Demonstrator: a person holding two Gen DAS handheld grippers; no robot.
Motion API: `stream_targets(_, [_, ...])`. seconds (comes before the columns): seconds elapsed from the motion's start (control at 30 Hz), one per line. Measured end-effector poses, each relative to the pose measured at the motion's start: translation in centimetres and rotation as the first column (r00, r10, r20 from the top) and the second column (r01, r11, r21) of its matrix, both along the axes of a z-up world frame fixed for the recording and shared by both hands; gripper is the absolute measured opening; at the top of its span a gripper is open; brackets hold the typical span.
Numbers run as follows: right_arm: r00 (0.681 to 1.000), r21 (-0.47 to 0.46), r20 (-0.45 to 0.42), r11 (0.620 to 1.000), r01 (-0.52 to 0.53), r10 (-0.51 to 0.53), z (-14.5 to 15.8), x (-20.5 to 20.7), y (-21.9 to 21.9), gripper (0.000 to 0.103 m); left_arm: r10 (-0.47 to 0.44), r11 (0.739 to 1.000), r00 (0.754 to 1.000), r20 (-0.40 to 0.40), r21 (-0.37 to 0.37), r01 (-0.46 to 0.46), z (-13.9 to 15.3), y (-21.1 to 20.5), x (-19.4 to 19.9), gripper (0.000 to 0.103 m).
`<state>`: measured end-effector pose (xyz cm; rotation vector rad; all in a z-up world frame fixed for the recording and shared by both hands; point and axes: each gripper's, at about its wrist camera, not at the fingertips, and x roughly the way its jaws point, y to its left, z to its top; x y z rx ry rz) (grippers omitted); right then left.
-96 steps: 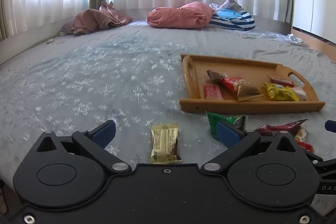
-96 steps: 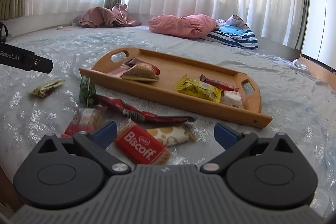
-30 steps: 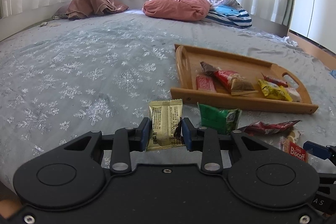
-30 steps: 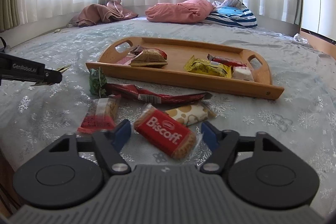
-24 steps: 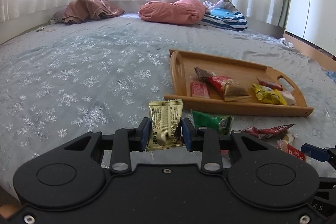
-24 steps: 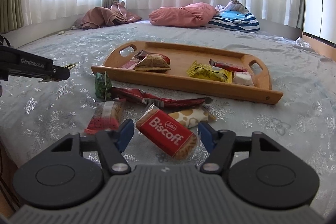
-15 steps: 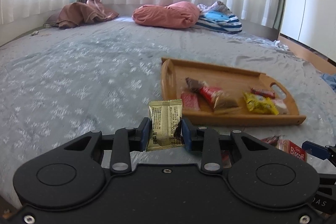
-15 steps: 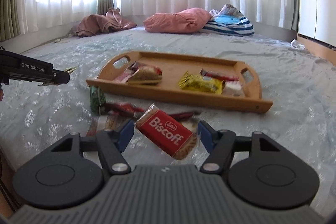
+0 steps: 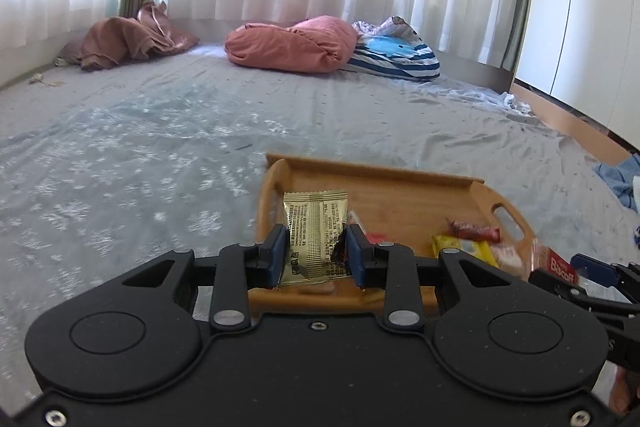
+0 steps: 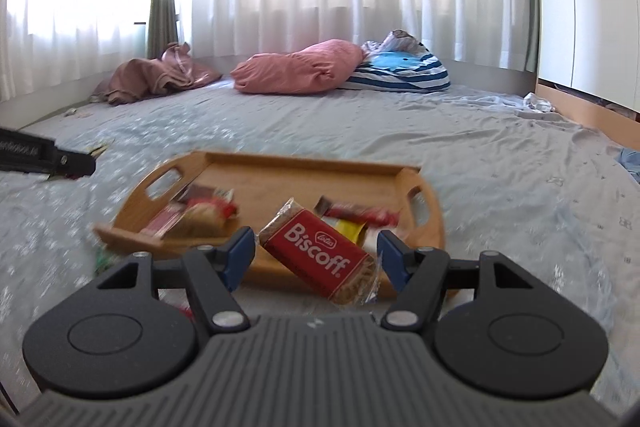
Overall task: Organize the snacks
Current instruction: 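Carry the gold packet to the tray with the left tool while the right tool carries the Biscoff packet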
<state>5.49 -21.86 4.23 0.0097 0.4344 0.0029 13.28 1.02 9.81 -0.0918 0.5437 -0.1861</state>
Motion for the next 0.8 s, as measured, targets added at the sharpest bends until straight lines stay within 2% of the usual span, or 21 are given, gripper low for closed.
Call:
stream_targets(0.33, [0.996,0.032,-0.062,0.997,0.066,-0.064,0.9,8.6,-4.1,0.069,0.013,0.998,0.997,-0.072,-0.063,-0.017,0.2,-2.4,8.7,0.03])
stream_targets(0.57, [0.986,0.101,-0.152,0.991,0.086,-0.07,-0.4,14.7,-6.4,0.069,0.033,0.999,0.992,-0.124,-0.006,-0.034,-2.4,-5.2,14.0,0.031])
stream_targets(0.8, [0.971,0.086,-0.221,0.989,0.118,-0.096,-2.4,18.8,-7.2,0.069,0.043,0.998,0.986,-0.163,0.057,-0.034,-5.3,-7.1,17.0,0.031])
